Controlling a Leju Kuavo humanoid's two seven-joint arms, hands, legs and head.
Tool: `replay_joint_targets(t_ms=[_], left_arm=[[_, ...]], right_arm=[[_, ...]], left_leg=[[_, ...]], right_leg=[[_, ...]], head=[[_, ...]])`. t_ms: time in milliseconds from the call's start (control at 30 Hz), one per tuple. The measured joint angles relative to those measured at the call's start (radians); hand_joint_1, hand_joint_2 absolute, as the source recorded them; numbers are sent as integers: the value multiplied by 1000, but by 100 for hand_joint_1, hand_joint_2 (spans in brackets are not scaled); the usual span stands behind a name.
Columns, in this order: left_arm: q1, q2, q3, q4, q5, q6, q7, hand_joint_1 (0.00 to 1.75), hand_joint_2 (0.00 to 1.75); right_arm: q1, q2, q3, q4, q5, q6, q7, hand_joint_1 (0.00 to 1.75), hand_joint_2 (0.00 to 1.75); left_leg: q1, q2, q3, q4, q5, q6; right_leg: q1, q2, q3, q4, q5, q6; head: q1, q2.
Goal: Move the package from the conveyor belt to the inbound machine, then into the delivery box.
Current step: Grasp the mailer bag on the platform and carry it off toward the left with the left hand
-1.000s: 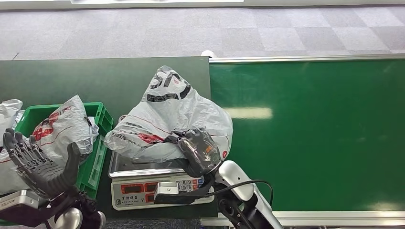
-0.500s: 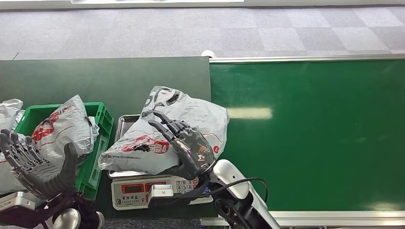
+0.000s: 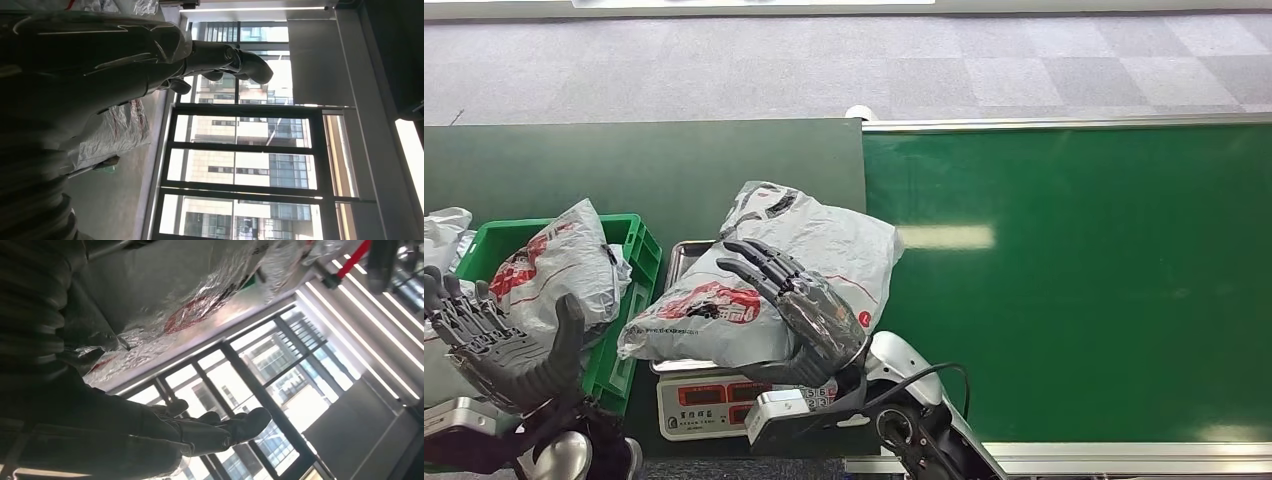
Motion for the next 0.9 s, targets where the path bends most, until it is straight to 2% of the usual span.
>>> replay_joint_targets(t_ms=[100,367,633,767,900], left_arm=[[-11,0,0,6,-2,0,0,0,175],[-15,0,-4,20,-2,-1,0,0,175],[-23,12,-35,47,-41,-15,0,0,175],[-47,41,-112,103,-171,-62,23,0,175],[-83,53,-217,178,-328,-48,72,0,175]], right_arm=[[9,0,-18,-34,-135,62,-43,0,175],[34,2,-109,-95,-465,241,-76,0,175],[58,2,-183,-107,-607,320,-92,0,175],[73,3,-220,-125,-625,302,-111,0,175],[93,5,-243,-157,-600,269,-123,0,175]], left_leg=[[0,0,0,0,0,0],[0,0,0,0,0,0],[0,0,0,0,0,0],[0,0,0,0,0,0],[0,0,0,0,0,0]], right_leg=[[0,0,0,0,0,0],[0,0,0,0,0,0],[0,0,0,0,0,0],[0,0,0,0,0,0],[-1,0,0,0,0,0]], head=[[0,0],[0,0],[0,0],[0,0],[0,0]])
